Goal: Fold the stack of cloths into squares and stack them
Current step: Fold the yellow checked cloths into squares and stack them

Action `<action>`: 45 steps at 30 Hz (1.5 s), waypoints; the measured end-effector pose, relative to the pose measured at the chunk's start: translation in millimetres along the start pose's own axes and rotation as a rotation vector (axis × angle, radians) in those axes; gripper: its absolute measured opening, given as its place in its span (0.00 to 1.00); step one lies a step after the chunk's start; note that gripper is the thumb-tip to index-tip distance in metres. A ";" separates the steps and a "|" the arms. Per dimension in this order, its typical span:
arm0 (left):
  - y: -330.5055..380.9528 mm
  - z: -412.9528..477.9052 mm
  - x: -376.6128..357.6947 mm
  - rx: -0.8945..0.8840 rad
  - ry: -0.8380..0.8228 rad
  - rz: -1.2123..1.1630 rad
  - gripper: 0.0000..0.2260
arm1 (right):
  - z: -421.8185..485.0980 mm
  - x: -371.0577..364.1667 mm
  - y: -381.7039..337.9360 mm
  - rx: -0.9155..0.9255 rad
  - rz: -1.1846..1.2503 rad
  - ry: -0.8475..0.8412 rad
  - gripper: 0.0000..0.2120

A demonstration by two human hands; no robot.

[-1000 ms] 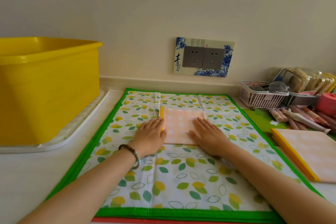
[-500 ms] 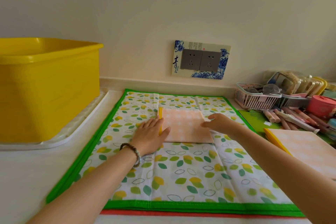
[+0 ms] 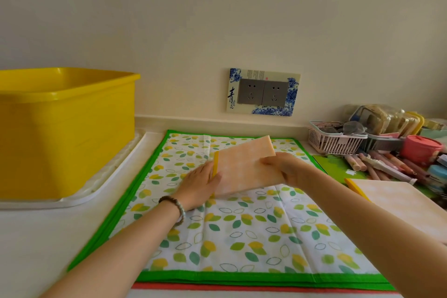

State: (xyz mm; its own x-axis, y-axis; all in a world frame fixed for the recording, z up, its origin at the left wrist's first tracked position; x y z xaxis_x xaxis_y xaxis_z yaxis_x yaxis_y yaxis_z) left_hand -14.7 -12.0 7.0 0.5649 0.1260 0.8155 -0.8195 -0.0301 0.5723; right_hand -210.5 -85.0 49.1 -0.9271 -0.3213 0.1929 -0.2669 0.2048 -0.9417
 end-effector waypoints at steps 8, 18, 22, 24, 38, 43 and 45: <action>66.7 14.4 -1.9 0.152 -0.064 -0.827 0.23 | -50.6 86.5 -25.6 0.165 -0.047 0.028 0.12; 197.2 34.1 -81.6 0.183 -0.306 -1.225 0.04 | -88.3 240.4 3.7 0.004 -0.121 0.234 0.17; 232.7 36.6 -121.4 0.208 -0.394 -1.164 0.04 | -92.1 288.9 29.7 -0.122 -0.215 0.324 0.23; 244.7 36.5 -139.2 0.221 -0.430 -1.128 0.04 | -92.0 305.6 42.8 -0.178 -0.241 0.330 0.22; 259.9 44.3 -184.0 0.185 -0.448 -0.861 0.07 | -72.7 341.0 95.8 -0.346 -0.468 0.345 0.25; 258.9 46.0 -182.3 0.142 -0.407 -0.755 0.08 | -68.8 340.5 96.8 -0.328 -0.550 0.353 0.25; 257.5 46.6 -181.6 0.130 -0.377 -0.735 0.08 | -68.5 340.6 96.8 -0.320 -0.572 0.356 0.24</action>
State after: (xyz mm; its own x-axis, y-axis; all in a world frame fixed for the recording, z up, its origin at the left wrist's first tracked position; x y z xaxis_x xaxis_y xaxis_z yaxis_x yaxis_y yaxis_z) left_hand -323.8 -88.9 10.3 0.9647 -0.1810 0.1912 -0.2246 -0.1865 0.9564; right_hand -570.1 -111.3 42.5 -0.6346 -0.1508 0.7580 -0.7467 0.3723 -0.5512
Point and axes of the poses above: each hand's wrist, its own z-axis towards the middle knuckle, its own x-axis out of the back of the hand, y = z × x, the point moved 6 cm from there along z, towards the middle knuckle, and after that the axes turned 1 degree about -z, right-handed, at the moved point
